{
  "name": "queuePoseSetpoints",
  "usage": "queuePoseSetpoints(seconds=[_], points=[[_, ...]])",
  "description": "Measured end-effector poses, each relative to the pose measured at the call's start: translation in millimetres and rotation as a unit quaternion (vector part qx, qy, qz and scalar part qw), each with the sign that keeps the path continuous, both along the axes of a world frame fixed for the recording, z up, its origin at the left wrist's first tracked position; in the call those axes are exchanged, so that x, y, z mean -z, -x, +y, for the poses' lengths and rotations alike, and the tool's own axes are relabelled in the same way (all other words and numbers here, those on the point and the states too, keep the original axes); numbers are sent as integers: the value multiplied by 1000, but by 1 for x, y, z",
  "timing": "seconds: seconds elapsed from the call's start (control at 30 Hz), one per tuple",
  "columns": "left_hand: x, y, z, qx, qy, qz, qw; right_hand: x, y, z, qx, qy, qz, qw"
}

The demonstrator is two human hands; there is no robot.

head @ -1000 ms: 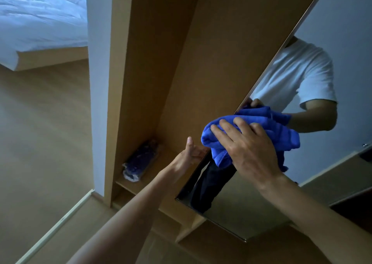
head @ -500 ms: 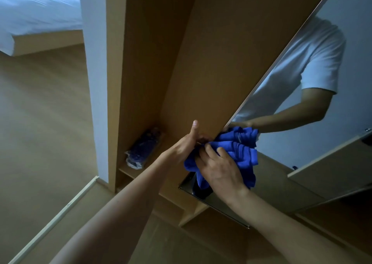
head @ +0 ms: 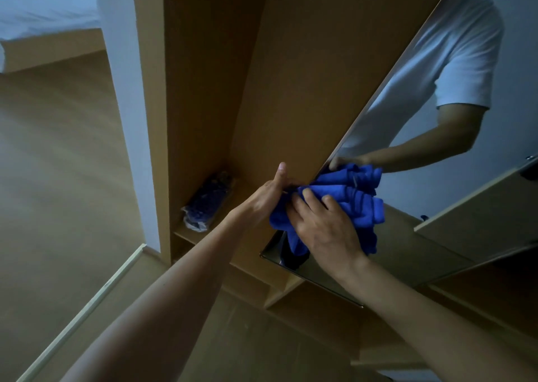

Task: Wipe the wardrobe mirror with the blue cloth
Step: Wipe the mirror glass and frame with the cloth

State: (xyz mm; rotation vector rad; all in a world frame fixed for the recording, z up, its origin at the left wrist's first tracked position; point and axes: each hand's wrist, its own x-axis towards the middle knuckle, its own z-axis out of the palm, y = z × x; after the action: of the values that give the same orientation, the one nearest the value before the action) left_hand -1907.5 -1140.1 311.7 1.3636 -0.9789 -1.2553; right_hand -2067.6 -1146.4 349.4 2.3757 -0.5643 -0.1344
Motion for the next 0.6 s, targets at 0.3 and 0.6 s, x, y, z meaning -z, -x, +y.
queuePoseSetpoints(seconds=[0.3, 0.6], points=[[12, 5, -5, -27, 15, 20, 999, 91, -11, 3, 36, -47, 63, 996], [18, 13, 1, -53, 14, 38, 998, 101, -10, 2, 42, -104, -33, 993]])
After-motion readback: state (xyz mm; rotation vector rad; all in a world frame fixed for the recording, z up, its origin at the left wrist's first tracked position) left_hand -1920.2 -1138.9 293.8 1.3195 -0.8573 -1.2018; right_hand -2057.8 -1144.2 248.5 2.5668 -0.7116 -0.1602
